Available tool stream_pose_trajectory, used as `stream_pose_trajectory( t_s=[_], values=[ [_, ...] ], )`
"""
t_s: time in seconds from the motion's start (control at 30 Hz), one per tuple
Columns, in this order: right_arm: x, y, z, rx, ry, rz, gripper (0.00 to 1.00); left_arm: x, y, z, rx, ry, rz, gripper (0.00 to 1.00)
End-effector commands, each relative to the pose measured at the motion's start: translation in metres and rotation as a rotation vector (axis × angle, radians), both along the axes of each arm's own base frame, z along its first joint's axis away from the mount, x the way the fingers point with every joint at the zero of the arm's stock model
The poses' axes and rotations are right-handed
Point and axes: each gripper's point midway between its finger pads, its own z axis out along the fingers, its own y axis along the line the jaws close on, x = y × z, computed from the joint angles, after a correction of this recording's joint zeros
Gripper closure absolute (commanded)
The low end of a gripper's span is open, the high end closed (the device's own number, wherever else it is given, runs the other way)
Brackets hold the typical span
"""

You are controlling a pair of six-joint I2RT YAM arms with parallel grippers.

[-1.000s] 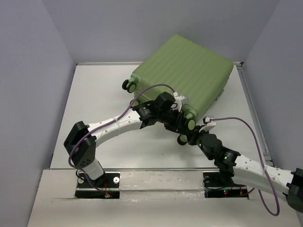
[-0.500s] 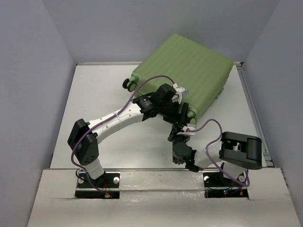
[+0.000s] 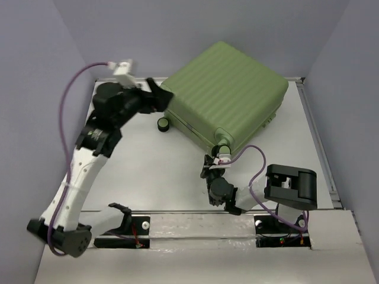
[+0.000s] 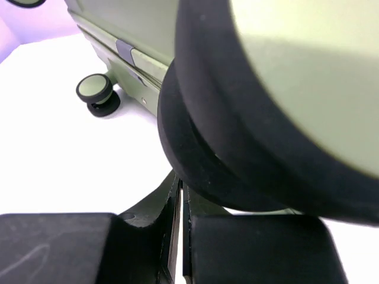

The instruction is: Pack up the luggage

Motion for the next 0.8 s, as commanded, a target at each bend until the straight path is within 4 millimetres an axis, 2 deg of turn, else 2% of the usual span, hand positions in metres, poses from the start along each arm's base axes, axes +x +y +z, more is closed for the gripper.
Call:
stream_pose_trajectory(
  t_s=[0.0, 0.03, 0.17, 0.2, 0.23, 0.27, 0.3, 0.33, 0.43, 0.47, 0.53, 0.67, 0.73, 0.77],
  values=[
    [-0.015, 0.017, 0.078, 0.398, -0.141, 0.13, 0.93, 0.04, 0.092, -0.028, -0.003, -0.002, 0.22, 0.01],
    [-0.015, 0.017, 0.077, 0.393, -0.141, 0.133, 0.93, 0.052, 0.118, -0.047, 0.029, 0.028, 0.275, 0.01],
    [-0.015, 0.023, 0.074, 0.386, -0.14, 0.146, 0.93, 0.089, 0.153, -0.077, 0.16, 0.058, 0.423, 0.01],
    [-0.015, 0.024, 0.071, 0.386, -0.137, 0.15, 0.93, 0.092, 0.153, -0.071, 0.162, 0.033, 0.424, 0.01],
    [-0.013, 0.024, 0.068, 0.384, -0.135, 0.146, 0.93, 0.098, 0.151, -0.073, 0.163, 0.025, 0.41, 0.01],
    [-0.013, 0.025, 0.068, 0.382, -0.136, 0.149, 0.93, 0.104, 0.143, -0.061, 0.146, -0.044, 0.367, 0.01],
    [-0.013, 0.025, 0.067, 0.381, -0.135, 0.153, 0.93, 0.107, 0.142, -0.058, 0.146, -0.07, 0.365, 0.01],
    [-0.013, 0.025, 0.065, 0.382, -0.132, 0.157, 0.93, 0.108, 0.136, -0.057, 0.14, -0.086, 0.324, 0.01],
    [-0.015, 0.023, 0.063, 0.386, -0.128, 0.171, 0.93, 0.122, 0.135, -0.06, 0.195, -0.109, 0.301, 0.01],
    [-0.016, 0.022, 0.063, 0.386, -0.126, 0.173, 0.93, 0.129, 0.137, -0.071, 0.22, -0.087, 0.308, 0.01],
    [-0.016, 0.022, 0.061, 0.385, -0.123, 0.177, 0.93, 0.136, 0.136, -0.072, 0.241, -0.097, 0.296, 0.01],
    [-0.017, 0.021, 0.062, 0.386, -0.125, 0.186, 0.93, 0.151, 0.117, -0.092, 0.286, -0.076, 0.216, 0.01],
    [-0.017, 0.019, 0.063, 0.386, -0.125, 0.183, 0.93, 0.154, 0.103, -0.095, 0.311, -0.081, 0.182, 0.01],
    [-0.018, 0.019, 0.064, 0.386, -0.127, 0.184, 0.93, 0.158, 0.099, -0.108, 0.333, -0.047, 0.168, 0.01]
  ],
)
